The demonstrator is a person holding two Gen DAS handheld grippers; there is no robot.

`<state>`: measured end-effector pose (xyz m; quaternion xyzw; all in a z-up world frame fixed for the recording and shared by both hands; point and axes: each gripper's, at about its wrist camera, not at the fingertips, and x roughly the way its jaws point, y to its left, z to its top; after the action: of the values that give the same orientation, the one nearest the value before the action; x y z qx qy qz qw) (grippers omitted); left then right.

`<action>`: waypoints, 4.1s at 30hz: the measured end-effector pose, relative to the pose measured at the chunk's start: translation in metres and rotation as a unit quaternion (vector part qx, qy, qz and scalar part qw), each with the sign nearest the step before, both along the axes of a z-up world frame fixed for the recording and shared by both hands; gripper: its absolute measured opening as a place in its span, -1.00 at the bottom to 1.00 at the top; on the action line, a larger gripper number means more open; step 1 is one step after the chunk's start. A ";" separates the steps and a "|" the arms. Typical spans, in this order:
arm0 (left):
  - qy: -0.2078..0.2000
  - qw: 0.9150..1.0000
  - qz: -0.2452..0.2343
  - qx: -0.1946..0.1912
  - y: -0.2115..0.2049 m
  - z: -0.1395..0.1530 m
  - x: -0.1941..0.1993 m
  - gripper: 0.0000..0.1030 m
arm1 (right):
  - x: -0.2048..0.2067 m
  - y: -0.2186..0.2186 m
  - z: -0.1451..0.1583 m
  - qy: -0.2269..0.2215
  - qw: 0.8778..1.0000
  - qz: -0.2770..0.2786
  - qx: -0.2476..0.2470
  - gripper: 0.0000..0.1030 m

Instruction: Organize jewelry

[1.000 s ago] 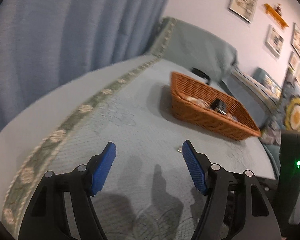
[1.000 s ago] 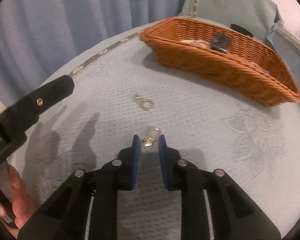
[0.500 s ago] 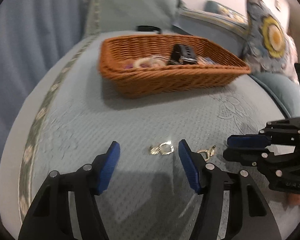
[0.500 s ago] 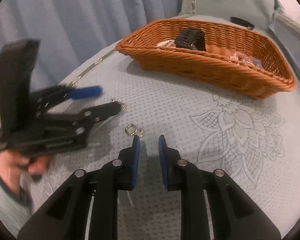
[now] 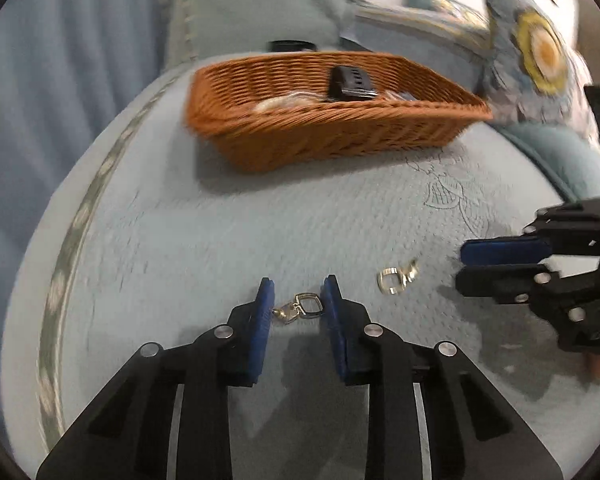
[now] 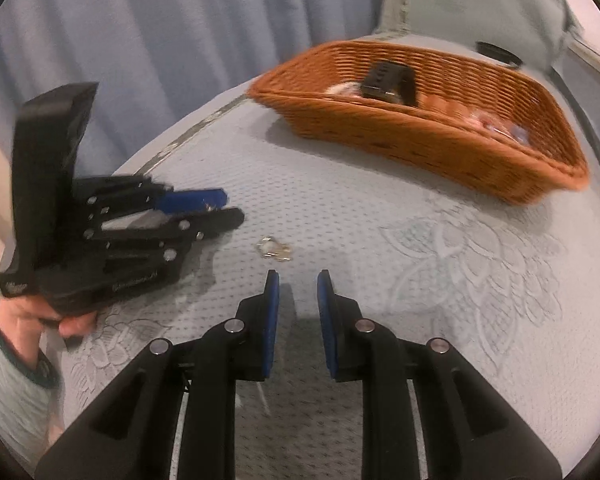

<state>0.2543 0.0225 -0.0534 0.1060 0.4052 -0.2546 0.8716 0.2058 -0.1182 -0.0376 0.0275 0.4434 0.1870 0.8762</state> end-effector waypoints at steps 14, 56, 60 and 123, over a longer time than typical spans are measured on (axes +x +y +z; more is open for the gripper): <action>0.025 0.980 0.140 -0.141 0.049 -0.002 -0.041 -0.76 | 0.029 0.037 -0.012 -0.016 0.993 0.088 -0.080 -0.36; -0.151 0.967 -0.004 -0.204 0.005 0.090 -0.090 -0.83 | -0.018 -0.054 0.085 -0.110 0.994 -0.021 0.013 -0.83; -0.166 0.965 -0.018 -0.204 -0.017 0.107 -0.057 -0.83 | 0.004 -0.074 0.105 -0.125 0.991 -0.048 0.015 -0.83; -0.310 0.927 0.177 -0.119 -0.045 0.139 -0.229 0.80 | -0.198 -0.106 0.120 -0.297 0.931 -0.211 0.009 0.47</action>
<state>0.0251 -0.0227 0.0860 0.0020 0.0936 -0.0970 0.9909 0.0082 -0.2243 0.0828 0.0712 0.1456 0.0012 0.9868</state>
